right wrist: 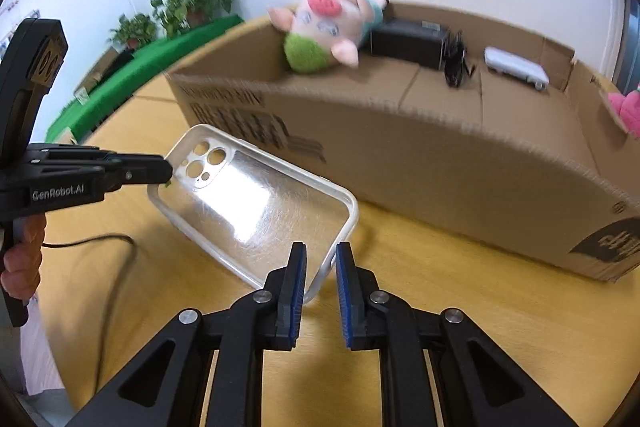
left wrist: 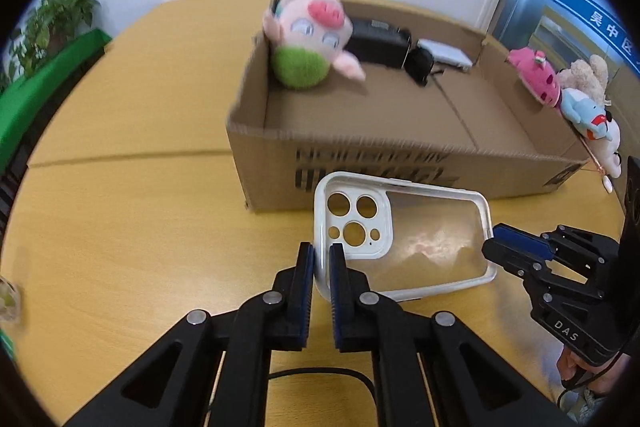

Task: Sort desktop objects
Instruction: 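Close both grippers on the phone case rim and lift it, then carry the phone case with both grippers over the box and lower it inside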

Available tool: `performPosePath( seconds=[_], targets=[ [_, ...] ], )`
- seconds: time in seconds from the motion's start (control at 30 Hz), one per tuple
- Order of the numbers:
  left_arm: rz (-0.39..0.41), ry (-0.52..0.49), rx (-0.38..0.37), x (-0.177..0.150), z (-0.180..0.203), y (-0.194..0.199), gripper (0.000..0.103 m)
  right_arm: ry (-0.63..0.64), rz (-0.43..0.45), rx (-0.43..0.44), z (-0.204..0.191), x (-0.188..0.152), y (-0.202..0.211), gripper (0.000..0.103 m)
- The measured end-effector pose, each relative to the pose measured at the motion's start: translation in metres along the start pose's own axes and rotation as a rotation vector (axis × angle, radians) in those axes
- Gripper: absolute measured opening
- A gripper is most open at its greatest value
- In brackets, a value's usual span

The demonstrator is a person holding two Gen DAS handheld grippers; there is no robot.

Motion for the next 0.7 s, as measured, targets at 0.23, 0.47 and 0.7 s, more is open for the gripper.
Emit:
performPosePath(
  seconds=[0.23, 0.47, 0.7],
  targets=[
    [0.128, -0.087, -0.077, 0.048, 0.028, 0.042, 0.007, -0.036, 0.215, -0.037, 0.019, 0.041, 0.069, 0.014],
    [0.232, -0.196, -0.131, 0.111, 0.063, 0.054, 0.007, -0.016, 0.348, -0.165, 0.059, 0.102, 0.119, 0.014],
    [0.176, -0.172, -0.083, 0.162, 0.042, 0.033, 0.007, 0.015, 0.333, -0.148, 0.087, 0.171, 0.107, 0.014]
  ],
)
Point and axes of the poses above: each gripper's, at about its wrist camera, not at the fingertips, and y roughly against the way its jaws point, z to its right, x to its top, the point moved 2 cm from there along -y, roughly the way its jaws point, and after that the axes turned 8 degrees about -x, right-handed, at the moved point
